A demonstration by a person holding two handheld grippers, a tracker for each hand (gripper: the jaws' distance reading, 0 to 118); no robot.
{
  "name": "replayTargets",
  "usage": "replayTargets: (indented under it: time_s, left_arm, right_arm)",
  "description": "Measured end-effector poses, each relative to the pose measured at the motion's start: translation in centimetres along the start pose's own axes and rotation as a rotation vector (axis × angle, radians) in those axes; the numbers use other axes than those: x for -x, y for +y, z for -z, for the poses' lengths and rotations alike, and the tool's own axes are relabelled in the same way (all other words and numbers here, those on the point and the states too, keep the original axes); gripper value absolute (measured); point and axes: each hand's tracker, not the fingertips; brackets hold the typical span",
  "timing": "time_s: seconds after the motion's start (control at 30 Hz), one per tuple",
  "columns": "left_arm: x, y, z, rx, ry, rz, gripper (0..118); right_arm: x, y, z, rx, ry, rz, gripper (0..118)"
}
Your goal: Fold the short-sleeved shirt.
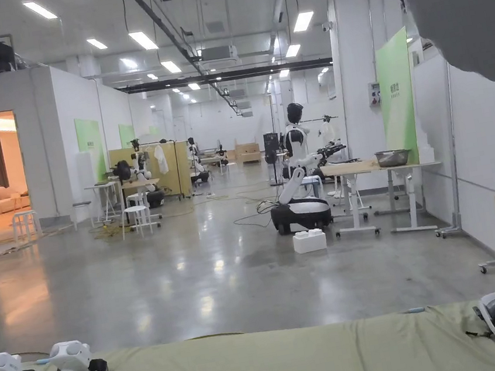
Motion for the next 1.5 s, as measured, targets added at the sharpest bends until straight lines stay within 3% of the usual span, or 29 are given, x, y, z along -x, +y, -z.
replayTargets:
  time_s: [0.53,0.87,0.93,1.03,1.13,1.17,1.27,1.4,1.5]
  left_arm:
    - [0.0,-0.1,-0.1,0.008,-0.016,-0.011,118]
    - [0.2,-0.3,-0.2,0.016,-0.014,-0.030,118]
    - [0.2,-0.2,-0.2,0.018,-0.016,-0.033,118]
    - [0.2,-0.2,-0.1,0.022,-0.020,-0.047,118]
    - [0.2,-0.3,0.0,0.026,-0.023,-0.053,118]
    - [0.2,-0.3,0.0,0.026,-0.022,-0.052,118]
    - [0.2,-0.3,0.0,0.030,-0.023,-0.045,118]
    - [0.3,-0.4,0.2,0.047,-0.011,-0.050,118]
    - [0.5,-0.5,0.3,0.053,-0.014,-0.060,118]
  right_arm:
    - [-0.3,0.0,-0.2,0.011,-0.012,-0.002,118]
    - [-0.7,0.1,-0.2,0.029,0.009,0.043,118]
    - [-0.9,0.4,0.3,0.055,0.030,0.095,118]
    - [-0.7,1.1,1.3,0.154,0.000,0.262,118]
    - [0.2,1.9,2.0,0.265,-0.148,0.369,118]
    - [0.2,2.2,2.3,0.306,-0.146,0.370,118]
    - [-0.7,1.6,2.7,0.353,-0.015,0.316,118]
    - [-0.8,1.2,2.5,0.353,-0.089,0.393,118]
    - [-1.3,1.3,2.8,0.388,-0.091,0.398,118]
